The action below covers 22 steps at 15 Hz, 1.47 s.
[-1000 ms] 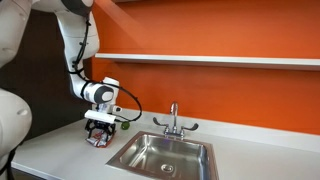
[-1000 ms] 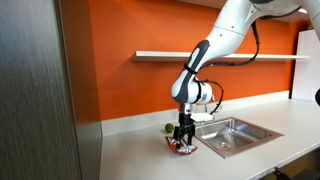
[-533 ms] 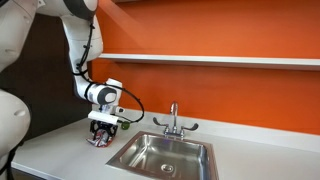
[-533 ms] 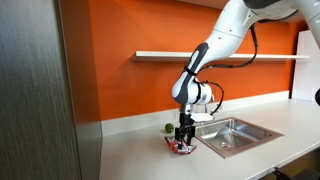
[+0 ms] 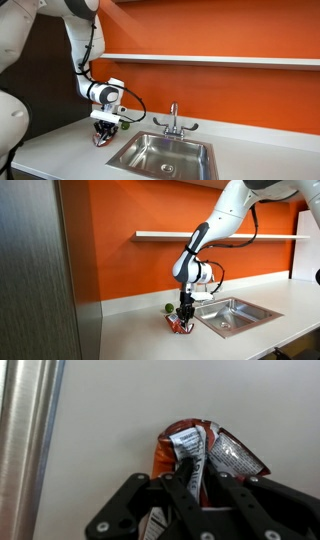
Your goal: Pick up the pack of snacks and put it on the shelf
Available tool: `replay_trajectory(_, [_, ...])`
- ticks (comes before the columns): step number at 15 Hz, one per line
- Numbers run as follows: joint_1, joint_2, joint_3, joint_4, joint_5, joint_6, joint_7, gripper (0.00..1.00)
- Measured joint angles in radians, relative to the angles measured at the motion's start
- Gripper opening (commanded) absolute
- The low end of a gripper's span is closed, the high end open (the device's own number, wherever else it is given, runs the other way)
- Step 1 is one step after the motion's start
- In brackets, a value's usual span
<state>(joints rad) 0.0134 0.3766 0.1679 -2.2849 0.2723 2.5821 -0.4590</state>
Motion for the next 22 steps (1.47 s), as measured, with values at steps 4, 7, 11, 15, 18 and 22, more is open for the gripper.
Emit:
replay_trajectory(4, [-0.005, -0.003, 0.001, 0.003, 0.0, 0.0, 0.0, 0.02])
replay_trajectory(7, [-0.009, -0.007, 0.001, 0.003, 0.0, 0.0, 0.0, 0.02])
replay_trajectory(11, [-0.022, -0.03, 0.001, -0.003, 0.0, -0.002, 0.0, 0.02])
replay_trajectory(15, [-0.03, -0.118, 0.0, -0.047, 0.0, -0.015, 0.0, 0.02])
replay_trajectory(18, [-0.03, -0.217, -0.002, -0.101, 0.0, -0.046, 0.001, 0.02])
replay_trajectory(22, [-0.027, -0.367, -0.023, -0.184, 0.0, -0.11, 0.003, 0.02])
